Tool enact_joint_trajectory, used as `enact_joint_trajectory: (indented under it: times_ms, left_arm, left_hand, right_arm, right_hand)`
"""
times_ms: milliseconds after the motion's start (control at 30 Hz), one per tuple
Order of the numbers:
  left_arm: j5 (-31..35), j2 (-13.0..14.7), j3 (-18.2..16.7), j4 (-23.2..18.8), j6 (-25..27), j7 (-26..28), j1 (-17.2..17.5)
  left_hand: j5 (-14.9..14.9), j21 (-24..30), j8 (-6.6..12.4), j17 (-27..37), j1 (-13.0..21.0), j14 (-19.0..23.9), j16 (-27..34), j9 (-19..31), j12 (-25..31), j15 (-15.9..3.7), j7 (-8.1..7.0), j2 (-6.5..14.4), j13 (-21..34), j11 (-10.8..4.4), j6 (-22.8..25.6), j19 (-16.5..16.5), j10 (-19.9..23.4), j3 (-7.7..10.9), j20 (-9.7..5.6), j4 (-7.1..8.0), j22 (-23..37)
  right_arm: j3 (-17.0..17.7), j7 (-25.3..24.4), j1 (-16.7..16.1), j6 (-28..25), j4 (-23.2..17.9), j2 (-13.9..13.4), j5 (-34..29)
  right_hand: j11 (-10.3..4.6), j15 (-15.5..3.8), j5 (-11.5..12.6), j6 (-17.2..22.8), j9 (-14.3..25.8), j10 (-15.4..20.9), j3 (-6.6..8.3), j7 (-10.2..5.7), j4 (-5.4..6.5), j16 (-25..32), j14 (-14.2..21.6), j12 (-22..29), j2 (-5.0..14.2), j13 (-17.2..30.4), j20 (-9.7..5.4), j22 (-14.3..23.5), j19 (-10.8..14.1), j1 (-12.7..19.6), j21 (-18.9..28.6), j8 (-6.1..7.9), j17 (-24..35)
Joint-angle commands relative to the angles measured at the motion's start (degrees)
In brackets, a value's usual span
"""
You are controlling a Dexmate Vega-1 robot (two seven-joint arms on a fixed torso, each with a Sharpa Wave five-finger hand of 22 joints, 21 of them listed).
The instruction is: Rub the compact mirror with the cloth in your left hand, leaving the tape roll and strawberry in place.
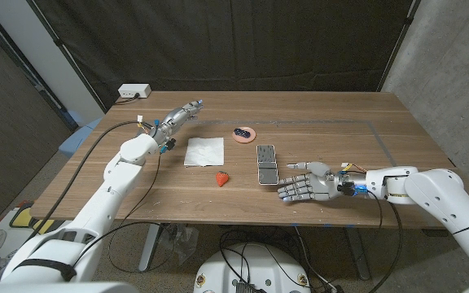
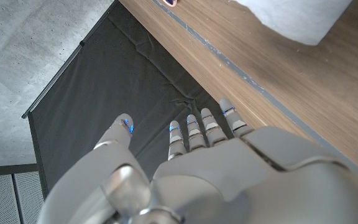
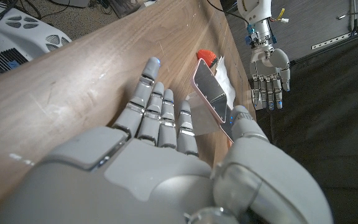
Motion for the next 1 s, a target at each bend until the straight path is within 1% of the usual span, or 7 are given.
enact_joint_trajectory:
  times_ms: [33, 267, 433, 533, 633, 867, 1000]
  left_arm:
    - [-0.22, -0.25, -0.07, 1.4, -0.46, -0.43, -0.82]
    - [-0.24, -0.34, -0.14, 1.5, -0.55, -0.43, -1.14]
    - [-0.27, -0.31, -0.19, 1.49, -0.31, -0.51, -1.22]
    - [-0.26, -0.29, -0.19, 1.57, -0.24, -0.56, -1.27]
    - [-0.29, -0.35, -0.23, 1.65, -0.22, -0.5, -1.3]
    - [-0.29, -0.39, -0.32, 1.66, -0.05, -0.36, -1.23]
    - [-0.36, -0.44, -0.37, 1.72, -0.01, -0.35, -1.22]
  left_hand:
    - [0.25, -0.08, -0.23, 0.25, -0.61, 0.02, 0.0, 0.07, 0.0, 0.05, 0.34, 0.14, 0.06, 0.17, 0.41, 0.23, 0.23, -0.12, 0.1, 0.47, 0.14]
    - [0.29, -0.15, -0.32, 0.26, -1.06, -0.03, 0.0, 0.08, -0.02, 0.13, 0.38, 0.15, 0.06, 0.12, 0.43, 0.26, 0.18, -0.36, 0.06, 0.78, 0.15]
    - [0.32, -0.19, -0.39, 0.27, -1.43, -0.02, 0.02, 0.09, -0.02, 0.08, 0.43, 0.12, 0.06, 0.26, 0.47, 0.31, 0.19, -0.58, 0.06, 1.03, 0.16]
    - [0.33, -0.23, -0.42, 0.28, -1.62, -0.02, 0.03, 0.09, -0.02, 0.09, 0.45, 0.1, 0.07, 0.19, 0.49, 0.3, 0.17, -0.69, 0.07, 1.15, 0.16]
    - [0.35, -0.25, -0.45, 0.28, -1.78, -0.02, 0.03, 0.1, -0.04, 0.1, 0.45, 0.07, 0.07, 0.24, 0.49, 0.33, 0.13, -0.79, 0.07, 1.26, 0.17]
    - [0.4, -0.34, -0.61, 0.27, -2.19, -0.05, 0.03, 0.1, -0.04, 0.17, 0.41, 0.01, 0.07, 0.22, 0.34, 0.34, 0.13, -1.05, 0.09, 1.52, 0.17]
    - [0.44, -0.37, -0.64, 0.26, -2.42, -0.07, 0.02, 0.1, -0.01, 0.18, 0.41, -0.04, 0.06, 0.21, 0.4, 0.4, 0.22, -1.2, 0.06, 1.67, 0.17]
  right_arm:
    - [-4.14, 3.28, 2.74, 1.5, 2.01, -0.49, -3.17]
    - [-7.34, 4.69, 5.18, 0.75, 3.16, -1.14, -5.33]
    - [-8.39, 4.14, 6.13, -0.17, 3.45, -0.64, -6.34]
    - [-8.43, 2.73, 6.45, -1.43, 3.1, -0.05, -6.68]
    - [-8.03, 0.52, 6.5, -3.07, 2.22, 0.72, -6.92]
    - [-8.3, -3.07, 7.11, -6.24, 0.98, 2.1, -7.48]
    - [-8.82, -3.71, 7.49, -6.74, 0.56, 2.48, -7.81]
  right_hand:
    - [-0.66, -1.17, -0.2, -0.11, 0.2, 0.3, 0.26, 2.63, -0.72, 0.63, 0.64, 0.58, -0.33, 0.17, -1.65, -0.11, 0.92, 3.37, 0.72, 0.37, 0.22]
    - [-1.33, -2.03, -0.16, 0.47, 0.23, 0.8, 0.16, 2.3, -0.83, 1.0, 1.56, 0.92, -1.11, 0.15, -3.0, -0.21, 1.57, 7.09, 1.32, 0.8, 0.28]
    - [-2.12, -2.95, 0.07, 1.9, 0.28, 2.63, -1.55, 1.91, -0.34, 1.68, 3.55, 1.65, -3.42, 0.15, -3.86, -0.28, 2.2, 8.76, 1.93, 1.48, 0.45]
    - [-2.92, -4.06, 0.56, 3.81, 0.35, 4.81, -2.94, 1.03, 0.35, 2.45, 5.69, 2.34, -4.44, 0.16, -4.95, -0.29, 3.14, 9.96, 2.66, 2.25, 0.8]
    - [-3.4, -4.86, 0.96, 5.4, 0.42, 6.67, -3.6, 0.39, 0.69, 3.04, 7.75, 2.9, -4.84, 0.18, -5.3, -0.2, 3.94, 10.63, 3.33, 2.88, 0.94]
    - [-4.93, -7.15, 2.11, 9.63, 0.47, 11.96, -4.07, -1.15, 1.0, 4.67, 14.13, 4.2, -4.81, 0.25, -7.13, 0.42, 6.78, 13.46, 5.9, 4.42, 1.12]
    - [-5.43, -8.2, 2.4, 10.83, 0.6, 13.49, -4.38, -1.59, 1.03, 5.16, 15.88, 4.45, -5.15, 0.29, -7.99, 0.69, 7.47, 14.18, 6.74, 4.93, 1.16]
